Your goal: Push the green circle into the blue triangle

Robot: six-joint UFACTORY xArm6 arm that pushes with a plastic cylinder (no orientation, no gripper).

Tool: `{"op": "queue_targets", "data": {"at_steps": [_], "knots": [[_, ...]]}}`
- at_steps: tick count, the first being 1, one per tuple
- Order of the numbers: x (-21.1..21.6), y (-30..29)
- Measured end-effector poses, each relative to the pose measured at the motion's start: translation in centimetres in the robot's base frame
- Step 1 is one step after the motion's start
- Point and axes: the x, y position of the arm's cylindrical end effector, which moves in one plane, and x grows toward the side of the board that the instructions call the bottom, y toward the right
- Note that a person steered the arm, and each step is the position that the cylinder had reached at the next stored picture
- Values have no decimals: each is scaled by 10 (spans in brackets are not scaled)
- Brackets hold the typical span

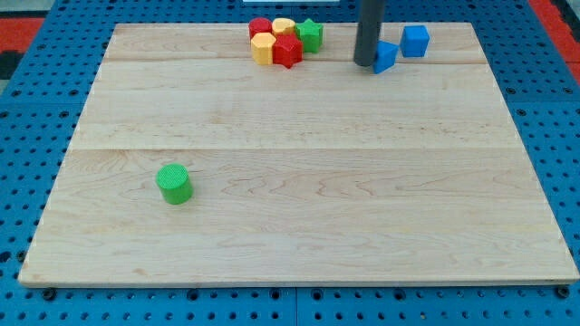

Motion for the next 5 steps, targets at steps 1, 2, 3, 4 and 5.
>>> {"op": "queue_targets", "data": {"at_steps": [1, 2, 3, 4, 5], "knots": [[-1, 33], [26, 22], [81, -19], [174, -79], [254, -155]]}}
